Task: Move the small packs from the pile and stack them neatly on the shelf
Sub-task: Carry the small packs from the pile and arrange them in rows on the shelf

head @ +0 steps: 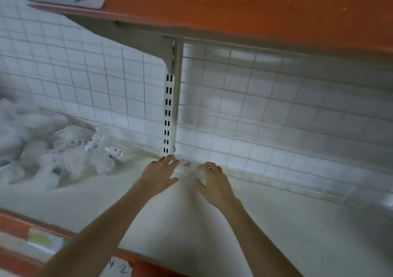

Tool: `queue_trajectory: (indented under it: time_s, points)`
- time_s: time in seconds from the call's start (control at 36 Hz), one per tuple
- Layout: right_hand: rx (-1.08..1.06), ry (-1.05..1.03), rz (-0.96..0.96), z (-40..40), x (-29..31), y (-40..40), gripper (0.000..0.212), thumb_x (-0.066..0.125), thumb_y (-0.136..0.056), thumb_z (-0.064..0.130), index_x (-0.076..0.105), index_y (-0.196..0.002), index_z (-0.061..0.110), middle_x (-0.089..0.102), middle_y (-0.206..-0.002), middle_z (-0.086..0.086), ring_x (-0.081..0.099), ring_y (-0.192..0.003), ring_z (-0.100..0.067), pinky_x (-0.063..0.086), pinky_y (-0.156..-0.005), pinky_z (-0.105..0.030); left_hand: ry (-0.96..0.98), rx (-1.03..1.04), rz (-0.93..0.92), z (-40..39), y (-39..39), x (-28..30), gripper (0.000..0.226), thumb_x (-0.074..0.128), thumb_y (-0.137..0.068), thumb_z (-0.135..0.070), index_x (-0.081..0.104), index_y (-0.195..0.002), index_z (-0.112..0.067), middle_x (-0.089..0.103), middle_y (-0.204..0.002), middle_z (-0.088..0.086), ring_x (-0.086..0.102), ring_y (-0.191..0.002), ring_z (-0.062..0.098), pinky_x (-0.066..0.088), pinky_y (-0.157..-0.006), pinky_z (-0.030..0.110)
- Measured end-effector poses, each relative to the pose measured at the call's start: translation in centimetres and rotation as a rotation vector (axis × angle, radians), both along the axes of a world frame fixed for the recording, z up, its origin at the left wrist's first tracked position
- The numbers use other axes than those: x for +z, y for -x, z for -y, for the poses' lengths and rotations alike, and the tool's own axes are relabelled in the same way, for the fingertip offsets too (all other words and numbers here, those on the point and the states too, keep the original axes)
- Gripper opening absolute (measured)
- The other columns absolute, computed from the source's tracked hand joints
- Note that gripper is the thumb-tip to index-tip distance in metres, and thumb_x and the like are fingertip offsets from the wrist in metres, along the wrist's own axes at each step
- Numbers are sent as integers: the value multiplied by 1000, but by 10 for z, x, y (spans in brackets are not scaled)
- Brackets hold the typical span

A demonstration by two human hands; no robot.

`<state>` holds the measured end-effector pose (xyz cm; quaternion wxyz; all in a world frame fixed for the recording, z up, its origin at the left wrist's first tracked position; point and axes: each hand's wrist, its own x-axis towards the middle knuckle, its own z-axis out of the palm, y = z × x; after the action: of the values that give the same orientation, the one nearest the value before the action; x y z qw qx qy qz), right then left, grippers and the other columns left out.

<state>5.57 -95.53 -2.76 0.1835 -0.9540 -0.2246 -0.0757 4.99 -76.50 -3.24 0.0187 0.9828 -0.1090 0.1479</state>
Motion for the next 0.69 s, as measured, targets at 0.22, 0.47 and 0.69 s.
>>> queue_trajectory:
  time_s: [0.22, 0.47, 0.69]
  points:
    - [233, -111, -90, -63, 9, 66, 42, 46, -95, 34, 40, -135, 22, 44, -137, 1, 39, -127, -17, 36, -101, -31, 156, 140, 73, -87, 106, 10, 50, 56, -86, -38, 49, -128, -13, 59, -112, 5, 61, -101, 24, 50, -78, 34]
    - [460, -149, -46, -191, 1, 142, 40, 50, -93, 36, 47, -130, 22, 52, -129, 2, 46, -119, -17, 38, -97, -31, 188, 413, 114, -204, 244, 6, 68, 35, -72, -56, 58, -120, -14, 64, -100, 6, 63, -92, 27, 49, -74, 33]
    - [576, -231, -94, -297, -9, 241, 37, 53, -92, 35, 51, -125, 20, 55, -122, 2, 48, -115, -15, 38, -93, -27, 251, 589, 86, -281, 367, 5, 57, 45, -82, -49, 53, -127, -15, 58, -118, 6, 56, -108, 24, 45, -81, 32]
